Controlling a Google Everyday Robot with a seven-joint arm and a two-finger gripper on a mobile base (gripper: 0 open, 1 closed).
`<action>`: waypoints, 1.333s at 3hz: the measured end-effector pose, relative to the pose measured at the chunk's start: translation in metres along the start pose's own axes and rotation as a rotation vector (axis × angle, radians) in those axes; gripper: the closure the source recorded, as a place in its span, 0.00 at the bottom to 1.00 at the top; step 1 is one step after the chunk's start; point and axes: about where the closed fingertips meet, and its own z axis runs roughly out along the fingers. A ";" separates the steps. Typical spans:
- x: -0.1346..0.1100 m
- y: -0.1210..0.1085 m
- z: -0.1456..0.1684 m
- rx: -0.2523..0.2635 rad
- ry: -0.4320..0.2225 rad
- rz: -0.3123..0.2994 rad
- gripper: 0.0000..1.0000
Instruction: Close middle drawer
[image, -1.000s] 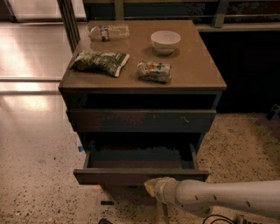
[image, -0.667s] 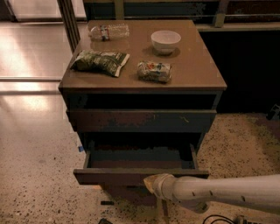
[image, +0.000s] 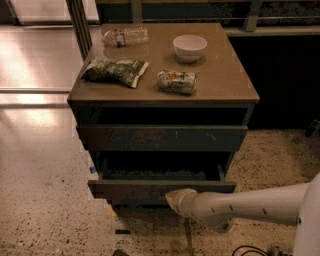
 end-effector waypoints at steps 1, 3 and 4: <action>-0.004 -0.003 0.002 0.006 -0.005 -0.001 1.00; -0.041 -0.032 0.019 0.026 -0.079 0.016 1.00; -0.044 -0.033 0.022 0.031 -0.081 0.011 1.00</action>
Offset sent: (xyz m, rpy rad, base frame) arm 0.0789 -0.0091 0.0244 -0.0551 -0.1186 -0.0611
